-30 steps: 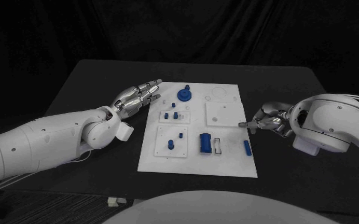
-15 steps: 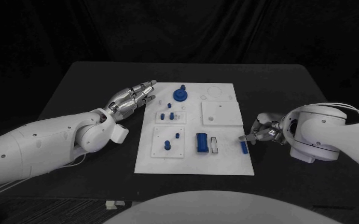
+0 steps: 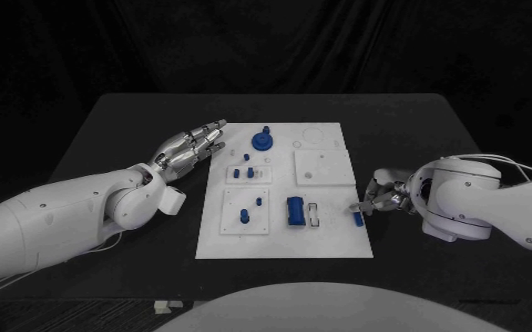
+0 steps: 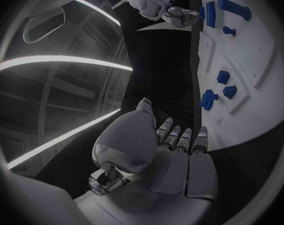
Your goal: Assemble the parts on the task board
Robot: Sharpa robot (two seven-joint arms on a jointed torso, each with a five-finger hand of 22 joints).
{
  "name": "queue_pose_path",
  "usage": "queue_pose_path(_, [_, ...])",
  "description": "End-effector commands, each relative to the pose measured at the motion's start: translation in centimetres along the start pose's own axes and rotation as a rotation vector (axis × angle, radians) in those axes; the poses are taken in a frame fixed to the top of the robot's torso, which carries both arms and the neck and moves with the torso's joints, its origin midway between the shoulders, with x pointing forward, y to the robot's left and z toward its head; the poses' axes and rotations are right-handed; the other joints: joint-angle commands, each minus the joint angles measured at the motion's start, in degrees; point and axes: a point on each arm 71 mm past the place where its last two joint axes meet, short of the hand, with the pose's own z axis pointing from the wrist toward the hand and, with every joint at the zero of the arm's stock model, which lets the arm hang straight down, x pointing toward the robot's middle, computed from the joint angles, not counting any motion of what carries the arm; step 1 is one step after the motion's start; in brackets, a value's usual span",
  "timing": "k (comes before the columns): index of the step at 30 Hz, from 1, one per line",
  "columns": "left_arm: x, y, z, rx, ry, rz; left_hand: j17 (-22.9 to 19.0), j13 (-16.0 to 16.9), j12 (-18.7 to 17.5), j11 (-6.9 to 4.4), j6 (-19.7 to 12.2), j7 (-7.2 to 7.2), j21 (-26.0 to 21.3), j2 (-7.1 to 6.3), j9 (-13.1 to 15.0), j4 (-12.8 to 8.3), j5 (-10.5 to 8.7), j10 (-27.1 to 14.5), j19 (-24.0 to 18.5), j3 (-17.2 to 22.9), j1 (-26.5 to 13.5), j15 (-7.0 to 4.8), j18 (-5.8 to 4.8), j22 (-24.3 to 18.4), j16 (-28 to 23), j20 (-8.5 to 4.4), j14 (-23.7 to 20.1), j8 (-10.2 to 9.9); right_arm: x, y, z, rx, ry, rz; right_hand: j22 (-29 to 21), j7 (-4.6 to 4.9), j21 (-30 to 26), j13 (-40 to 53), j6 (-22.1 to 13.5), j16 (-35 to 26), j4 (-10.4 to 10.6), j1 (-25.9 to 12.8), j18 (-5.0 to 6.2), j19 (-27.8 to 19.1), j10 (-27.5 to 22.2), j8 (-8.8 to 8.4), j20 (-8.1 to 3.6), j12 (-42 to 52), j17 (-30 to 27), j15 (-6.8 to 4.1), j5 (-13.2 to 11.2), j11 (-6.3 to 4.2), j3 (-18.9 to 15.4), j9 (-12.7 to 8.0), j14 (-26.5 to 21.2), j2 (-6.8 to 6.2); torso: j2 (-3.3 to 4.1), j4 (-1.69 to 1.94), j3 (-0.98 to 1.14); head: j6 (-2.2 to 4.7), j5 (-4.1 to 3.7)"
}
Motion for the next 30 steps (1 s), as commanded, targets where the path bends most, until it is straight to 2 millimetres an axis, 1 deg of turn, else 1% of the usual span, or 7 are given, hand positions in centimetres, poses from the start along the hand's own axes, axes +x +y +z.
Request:
queue_pose_path(1, [0.1, -0.1, 0.0, 0.013, 0.005, -0.009, -0.1, 0.1, 0.2, 0.31, 0.2, 0.13, -0.1, -0.16, 0.1, -0.2, 0.2, -0.1, 0.1, 0.2, 0.4, 0.25, 0.57, 0.1, -0.2, 0.43, 0.1, 0.3, 0.3, -0.1, 0.2, 0.013, -0.013, -0.003, 12.7, 0.0, 0.1, 15.1, 0.5, -0.1, -0.8, 1.2, -0.01, 2.8, 6.1, -0.62, -0.22, 0.2, 8.2, -0.26, 0.0, 0.3, 0.7, -0.7, 4.6, 0.13, -0.03, 0.04, -0.01, -0.01, -0.1])
queue_pose_path(6, [0.1, 0.0, 0.1, 0.013, 0.006, -0.01, -0.1, 0.1, 0.4, 1.12, 0.2, -0.05, -0.1, -0.2, 0.0, -0.2, 0.26, 0.0, 0.1, 0.3, 0.5, 0.26, 0.6, 0.1, -0.2, 0.46, 0.1, 0.3, 0.8, -0.1, 0.5, 0.011, -0.001, -0.004, 12.7, -0.13, 0.0, 15.1, 0.7, -0.1, -2.8, 4.6, 0.02, 2.7, 6.1, -2.05, -0.27, 0.2, 8.1, -0.3, 8.6, 0.17, 3.3, -2.5, 4.6, 0.03, -0.05, 0.02, 0.03, -0.01, -0.02])
queue_pose_path(11, [0.1, 0.0, 0.1, 0.012, 0.007, -0.011, -0.1, 0.1, 0.4, 1.12, 0.2, -0.05, -0.1, -0.2, 0.0, -0.2, 0.26, 0.0, 0.1, 0.3, 0.5, 0.26, 0.6, 0.1, -0.2, 0.46, 0.1, 0.3, 1.2, 0.0, 0.8, 0.004, 0.007, -0.004, 12.6, -0.07, 0.0, 15.1, 0.5, -0.2, -3.2, 5.5, 0.04, 2.7, 6.1, -2.93, -0.25, 0.2, 8.0, -0.26, 12.2, 0.2, 4.8, -3.5, 4.6, -0.14, -0.04, 0.05, 0.05, -0.01, -0.06])
queue_pose_path(17, [0.1, 0.0, 0.1, 0.011, 0.008, -0.011, -0.1, 0.1, 0.5, 1.35, 0.1, -0.11, -0.1, -0.2, 0.0, -0.2, 0.3, 0.0, 0.1, 0.3, 0.6, 0.27, 0.6, 0.1, -0.2, 0.46, 0.1, 0.3, 1.6, 0.3, 1.0, -0.011, 0.012, -0.002, 12.5, 0.35, -0.3, 15.1, 0.1, -0.2, -4.1, 7.5, 0.12, 2.5, 6.1, -5.29, -0.16, 0.2, 7.8, -0.11, 23.2, 0.58, 10.2, -6.6, 4.5, -1.12, -0.01, 0.05, 0.05, -0.01, 0.07])
queue_pose_path(23, [0.1, 0.0, 0.1, 0.01, 0.008, -0.012, -0.1, 0.1, 0.6, 1.56, 0.1, -0.1, -0.1, -0.17, 0.0, -0.2, 0.33, 0.1, 0.1, 0.3, 0.6, 0.27, 0.6, 0.1, -0.2, 0.47, 0.1, 0.2, 1.7, 0.4, 1.1, -0.023, 0.002, 0.008, 12.5, 1.09, -0.4, 15.1, 0.9, -0.2, -6.2, 8.3, 0.15, 2.5, 6.1, -6.42, 0.01, 0.2, 8.0, 0.28, 32.0, 1.12, 20.5, -9.2, 4.6, -3.78, 0.02, 0.03, 0.04, -0.01, 0.33])
queue_pose_path(25, [0.1, 0.0, 0.0, 0.009, 0.008, -0.012, -0.1, 0.1, 0.7, 1.69, 0.0, -0.05, -0.1, -0.14, 0.0, -0.2, 0.39, 0.1, 0.1, 0.3, 0.6, 0.27, 0.61, 0.1, -0.2, 0.47, 0.1, 0.2, 1.6, 0.4, 1.0, -0.027, -0.009, 0.018, 12.5, 1.15, -0.3, 15.1, 1.4, -0.1, -6.9, 6.2, 0.13, 2.5, 6.1, -5.96, 0.18, 0.2, 8.1, 0.36, 33.9, 1.12, 26.8, -9.5, 4.6, -5.47, 0.0, 0.04, 0.04, -0.01, 0.41])
queue_pose_path(30, [0.1, 0.0, 0.0, 0.008, 0.006, -0.012, -0.1, 0.2, 0.8, 1.86, 0.0, -0.04, -0.1, -0.07, 0.0, -0.2, 0.47, 0.1, 0.1, 0.4, 0.7, 0.27, 0.61, 0.1, -0.2, 0.48, 0.1, 0.2, 1.5, 0.2, 0.7, -0.03, -0.04, 0.046, 12.5, 0.81, -0.2, 15.1, 2.1, -0.1, -8.2, 3.8, 0.12, 2.5, 6.1, -4.02, 0.02, 0.2, 8.2, 0.01, 35.9, 0.97, 31.8, -8.2, 4.6, -6.67, 0.01, 0.05, 0.04, -0.01, 0.61])
